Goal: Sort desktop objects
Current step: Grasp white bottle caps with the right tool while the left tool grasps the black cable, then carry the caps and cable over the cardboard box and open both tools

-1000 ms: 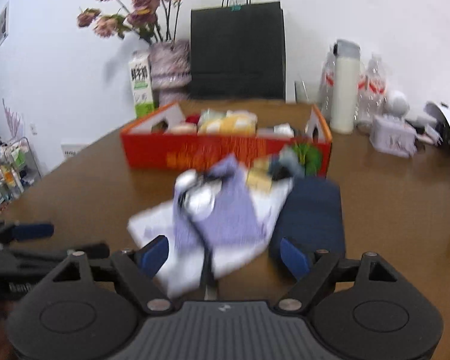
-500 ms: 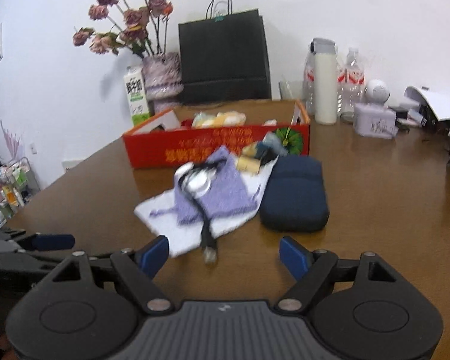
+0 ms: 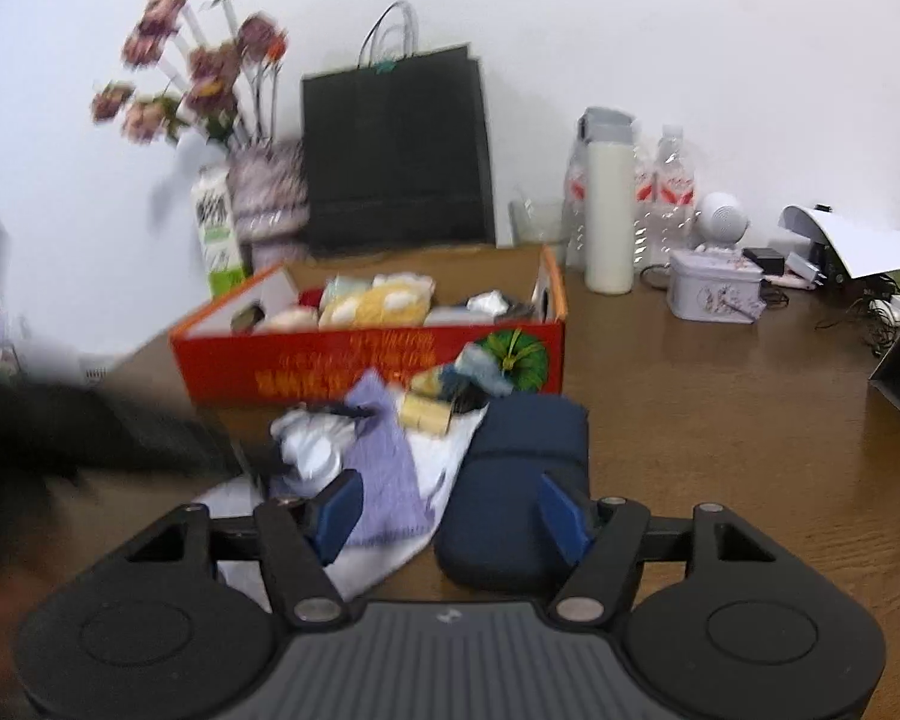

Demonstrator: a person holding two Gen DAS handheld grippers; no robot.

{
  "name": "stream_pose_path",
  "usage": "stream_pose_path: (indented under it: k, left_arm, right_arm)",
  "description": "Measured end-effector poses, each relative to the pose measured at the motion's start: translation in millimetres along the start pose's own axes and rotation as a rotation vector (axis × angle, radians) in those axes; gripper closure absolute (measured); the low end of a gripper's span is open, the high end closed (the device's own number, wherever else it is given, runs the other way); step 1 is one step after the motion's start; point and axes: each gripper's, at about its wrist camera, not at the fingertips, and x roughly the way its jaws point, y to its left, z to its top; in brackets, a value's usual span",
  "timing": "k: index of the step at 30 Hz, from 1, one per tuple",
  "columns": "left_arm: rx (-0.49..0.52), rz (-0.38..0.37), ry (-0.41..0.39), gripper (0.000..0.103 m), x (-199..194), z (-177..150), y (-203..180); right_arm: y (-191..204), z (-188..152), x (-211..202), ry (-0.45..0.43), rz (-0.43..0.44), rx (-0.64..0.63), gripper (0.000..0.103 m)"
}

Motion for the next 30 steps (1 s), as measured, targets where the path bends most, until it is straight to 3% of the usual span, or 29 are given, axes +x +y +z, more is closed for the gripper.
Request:
stream_pose_path:
  k: [5, 9, 10, 12, 14, 17, 24, 30]
  left_arm:
    - [0.059, 0.087, -0.147, 0.099, -57.6, 13.7, 13.8]
    - [-0.013, 0.190, -0.134, 0.100, -66.2, -1.8, 46.1]
    - [-0.020, 0.209, -0.129, 0.100, -68.6, -6.4, 51.2]
    - [-0.034, 0.254, -0.128, 0.100, -74.0, -14.9, 59.0]
    - [-0.031, 0.286, -0.126, 0.100, -79.6, -24.0, 62.1]
    - [-0.028, 0.317, -0.103, 0.100, -77.8, -36.0, 58.0]
    - [0.012, 0.255, -0.037, 0.100, -79.0, -67.3, 32.6]
    - [0.090, 0.214, -0.094, 0.100, -108.5, -73.4, 1.7]
  right_arm:
    - [29.7, 5.6, 18.4, 0.018, 0.114, -0.089, 0.040]
    - [66.2, 17.7, 61.1, 0.058, 0.147, -0.196, 0.042]
    - [73.1, 20.1, 74.3, 0.081, 0.131, -0.206, 0.047]
    - [80.5, 23.7, 94.1, 0.121, 0.102, -0.194, 0.070]
    - [82.9, 26.0, 98.4, 0.145, 0.090, -0.164, 0.069]
    - [84.4, 24.9, 66.2, 0.105, 0.100, -0.162, 0.069]
    - [78.6, -8.1, -34.0, 0.048, 0.108, -0.155, 0.069]
    - [63.8, -25.6, -83.4, 0.018, 0.059, -0.133, 0.069]
